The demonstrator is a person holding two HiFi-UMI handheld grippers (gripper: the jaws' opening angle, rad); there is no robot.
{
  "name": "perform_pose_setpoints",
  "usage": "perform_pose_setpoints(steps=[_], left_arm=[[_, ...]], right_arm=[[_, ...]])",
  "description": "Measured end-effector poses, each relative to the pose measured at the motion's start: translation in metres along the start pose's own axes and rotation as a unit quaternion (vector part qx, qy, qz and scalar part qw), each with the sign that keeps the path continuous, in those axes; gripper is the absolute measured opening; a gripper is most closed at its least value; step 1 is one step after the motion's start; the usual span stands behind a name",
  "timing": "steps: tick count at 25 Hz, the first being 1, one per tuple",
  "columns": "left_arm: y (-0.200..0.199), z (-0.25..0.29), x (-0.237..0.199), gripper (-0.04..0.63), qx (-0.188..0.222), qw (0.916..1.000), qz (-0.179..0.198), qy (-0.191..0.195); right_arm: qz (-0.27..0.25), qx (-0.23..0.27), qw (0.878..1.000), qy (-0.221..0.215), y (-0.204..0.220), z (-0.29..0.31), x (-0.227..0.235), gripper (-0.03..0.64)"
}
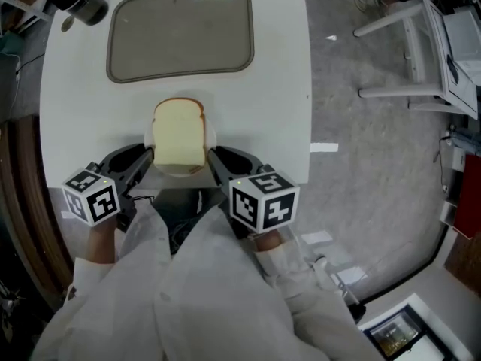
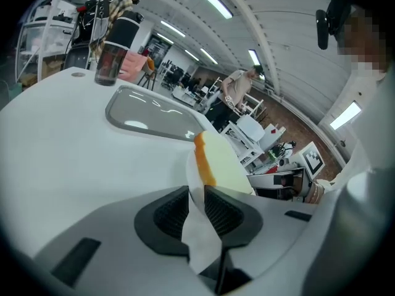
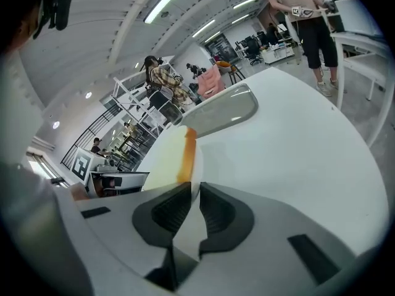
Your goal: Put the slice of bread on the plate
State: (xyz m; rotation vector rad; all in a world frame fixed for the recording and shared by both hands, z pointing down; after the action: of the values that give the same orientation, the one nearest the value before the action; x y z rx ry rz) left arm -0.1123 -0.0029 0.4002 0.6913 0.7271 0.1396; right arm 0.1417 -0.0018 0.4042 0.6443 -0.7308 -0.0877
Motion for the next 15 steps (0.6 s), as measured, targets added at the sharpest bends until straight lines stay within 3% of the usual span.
perform_pose_setpoints(steps=[9, 15], left_arm=[[-0.014, 0.001, -0.007, 0.083, 0.028, 0.9996, 0.000, 0.007], [-0.041, 0.009, -0.022, 0.083, 0.024, 0.9995, 0.010, 0.020]], right_arm=[[-0.006, 0.003, 1.000, 0.001, -0.013, 0.009, -0.002, 0.052], [-0.010, 0.010, 1.000, 0.007, -0.040, 0.025, -0.004, 0.052]])
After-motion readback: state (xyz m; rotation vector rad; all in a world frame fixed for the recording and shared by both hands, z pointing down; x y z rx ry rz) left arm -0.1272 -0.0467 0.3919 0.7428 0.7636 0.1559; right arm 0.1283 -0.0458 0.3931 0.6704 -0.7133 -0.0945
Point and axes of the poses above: the fingertips, and each gripper's own axes: z forward along the fingers, x to its right, y out of its underside, the point moved 9 cm from there along -z, backward along the fingers, and after that the axes turned 7 degrees about x, right-handed, at the moved point
